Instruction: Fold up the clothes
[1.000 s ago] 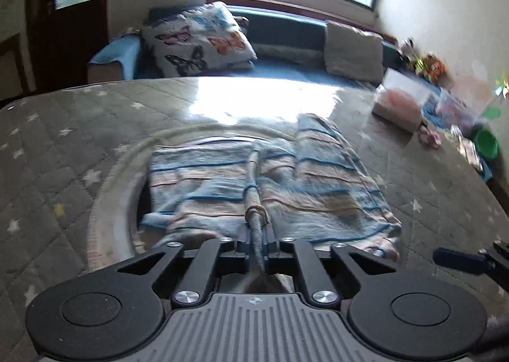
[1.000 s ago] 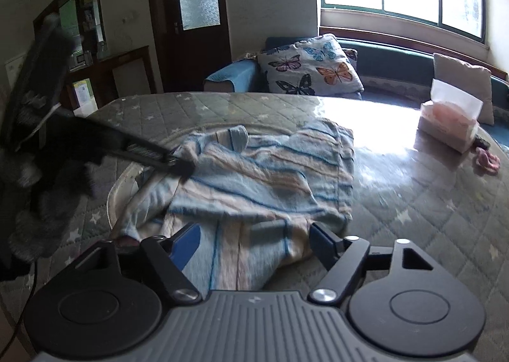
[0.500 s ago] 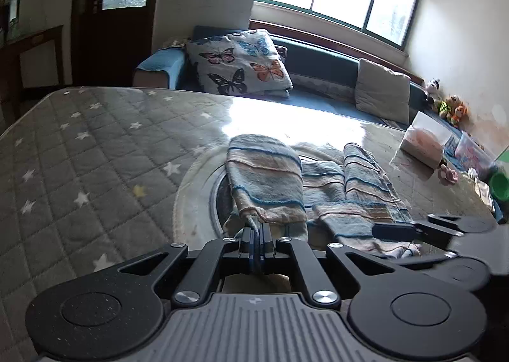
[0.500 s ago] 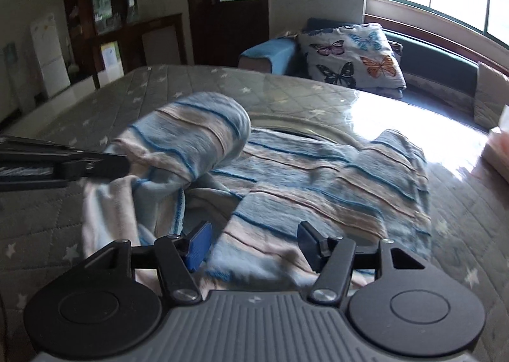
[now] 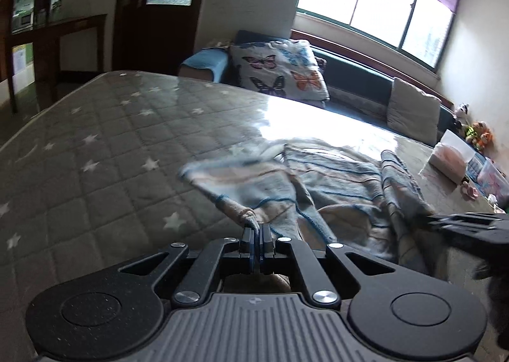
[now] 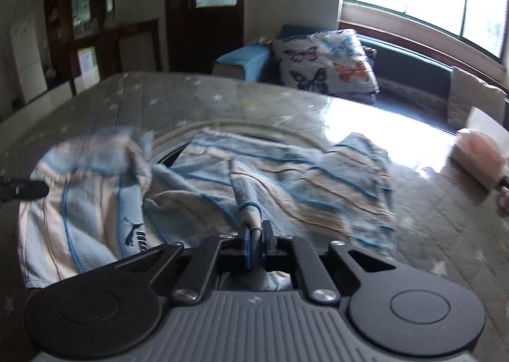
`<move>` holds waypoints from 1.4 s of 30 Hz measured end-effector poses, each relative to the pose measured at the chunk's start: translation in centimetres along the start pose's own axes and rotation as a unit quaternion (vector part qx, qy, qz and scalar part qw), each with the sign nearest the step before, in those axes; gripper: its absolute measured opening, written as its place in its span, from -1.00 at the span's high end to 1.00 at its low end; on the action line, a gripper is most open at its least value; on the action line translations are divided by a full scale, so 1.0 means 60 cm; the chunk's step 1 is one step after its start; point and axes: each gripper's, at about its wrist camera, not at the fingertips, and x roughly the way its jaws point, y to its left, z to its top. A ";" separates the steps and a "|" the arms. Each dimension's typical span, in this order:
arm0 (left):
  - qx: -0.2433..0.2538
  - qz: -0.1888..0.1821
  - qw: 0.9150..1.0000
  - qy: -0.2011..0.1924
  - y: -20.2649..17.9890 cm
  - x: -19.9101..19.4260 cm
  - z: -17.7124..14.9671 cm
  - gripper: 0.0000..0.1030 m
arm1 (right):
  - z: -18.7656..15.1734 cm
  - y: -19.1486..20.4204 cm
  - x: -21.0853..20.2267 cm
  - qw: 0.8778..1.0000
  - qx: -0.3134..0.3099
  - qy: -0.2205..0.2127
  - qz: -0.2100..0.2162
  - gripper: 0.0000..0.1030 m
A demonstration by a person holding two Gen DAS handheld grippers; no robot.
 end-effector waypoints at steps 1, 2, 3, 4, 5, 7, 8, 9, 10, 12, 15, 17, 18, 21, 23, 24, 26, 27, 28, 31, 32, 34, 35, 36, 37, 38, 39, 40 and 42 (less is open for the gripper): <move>-0.003 0.003 1.000 0.001 0.004 -0.005 -0.005 0.94 | -0.004 -0.010 -0.014 1.000 0.008 -0.005 -0.002 0.92; -0.005 0.005 1.000 0.002 0.008 -0.011 -0.009 0.94 | -0.008 -0.019 -0.028 1.000 0.016 -0.011 -0.005 0.92; -0.008 0.007 1.000 0.003 0.010 -0.017 -0.014 0.94 | -0.014 -0.030 -0.042 1.000 0.023 -0.016 -0.010 0.93; -0.010 0.009 1.000 0.005 0.013 -0.023 -0.020 0.94 | -0.019 -0.041 -0.056 0.999 0.031 -0.021 -0.015 0.93; -0.011 0.010 1.000 0.008 0.014 -0.029 -0.026 0.94 | -0.025 -0.052 -0.071 0.999 0.039 -0.026 -0.020 0.93; -0.011 0.010 1.000 0.013 0.015 -0.041 -0.040 0.94 | -0.043 -0.074 -0.106 0.997 0.058 -0.037 -0.029 0.93; -0.011 0.010 1.000 0.015 0.017 -0.049 -0.047 0.94 | -0.054 -0.085 -0.122 0.996 0.067 -0.041 -0.034 0.93; -0.010 0.010 1.000 0.018 0.018 -0.055 -0.054 0.94 | -0.067 -0.097 -0.137 0.995 0.075 -0.043 -0.041 0.93; -0.010 0.010 1.000 0.021 0.020 -0.062 -0.059 0.94 | -0.080 -0.109 -0.152 0.994 0.084 -0.045 -0.048 0.93; -0.009 0.011 1.000 0.027 0.022 -0.074 -0.069 0.95 | -0.107 -0.131 -0.179 0.992 0.099 -0.046 -0.063 0.93; -0.009 0.010 0.999 0.033 0.026 -0.092 -0.080 0.95 | -0.149 -0.163 -0.210 0.988 0.123 -0.040 -0.082 0.93; -0.009 0.010 0.999 0.037 0.028 -0.104 -0.087 0.95 | -0.176 -0.177 -0.226 0.986 0.140 -0.032 -0.089 0.94; -0.007 0.010 0.999 0.040 0.029 -0.110 -0.091 0.95 | -0.191 -0.183 -0.233 0.984 0.148 -0.028 -0.092 0.94; -0.003 0.012 0.998 0.055 0.033 -0.118 -0.108 0.94 | -0.233 -0.198 -0.249 0.981 0.168 -0.009 -0.097 0.94; -0.001 0.015 0.997 0.074 0.034 -0.114 -0.121 0.94 | -0.255 -0.206 -0.249 0.978 0.182 0.005 -0.098 0.93; 0.003 0.016 0.997 0.079 0.033 -0.114 -0.125 0.94 | -0.264 -0.208 -0.248 0.978 0.184 0.013 -0.099 0.93; 0.013 0.017 0.996 0.083 0.029 -0.117 -0.132 0.93 | -0.281 -0.212 -0.245 0.977 0.188 0.029 -0.101 0.93; 0.018 0.018 0.996 0.085 0.027 -0.118 -0.135 0.86 | -0.282 -0.209 -0.247 0.977 0.185 0.032 -0.101 0.92; 0.023 0.018 0.996 0.087 0.026 -0.119 -0.139 0.85 | -0.282 -0.206 -0.249 0.978 0.181 0.035 -0.102 0.90; 0.033 0.021 0.995 0.087 0.023 -0.126 -0.137 0.80 | -0.273 -0.207 -0.253 0.978 0.177 0.040 -0.104 0.82; 0.036 0.023 0.995 0.086 0.024 -0.129 -0.136 0.78 | -0.273 -0.207 -0.254 0.978 0.175 0.043 -0.107 0.76; 0.044 0.032 0.995 0.080 0.027 -0.136 -0.131 0.50 | -0.274 -0.208 -0.258 0.977 0.169 0.051 -0.118 0.72; 0.048 0.038 0.995 0.076 0.028 -0.140 -0.128 0.41 | -0.276 -0.210 -0.261 0.977 0.169 0.053 -0.123 0.66; 0.050 0.042 0.995 0.072 0.031 -0.144 -0.125 0.26 | -0.277 -0.212 -0.264 0.976 0.168 0.054 -0.129 0.65; 0.051 0.046 0.995 0.067 0.034 -0.149 -0.120 0.16 | -0.281 -0.215 -0.271 0.974 0.168 0.056 -0.140 0.61; 0.052 0.050 0.995 0.061 0.036 -0.153 -0.115 0.13 | -0.282 -0.219 -0.276 0.973 0.168 0.055 -0.146 0.60; 0.053 0.053 0.996 0.056 0.037 -0.156 -0.109 0.09 | -0.280 -0.224 -0.282 0.973 0.167 0.052 -0.153 0.60; 0.054 0.057 0.996 0.051 0.037 -0.158 -0.103 0.08 | -0.277 -0.228 -0.287 0.972 0.165 0.048 -0.157 0.60; 0.054 0.061 0.996 0.043 0.037 -0.152 -0.089 0.08 | -0.266 -0.235 -0.291 0.973 0.161 0.038 -0.163 0.60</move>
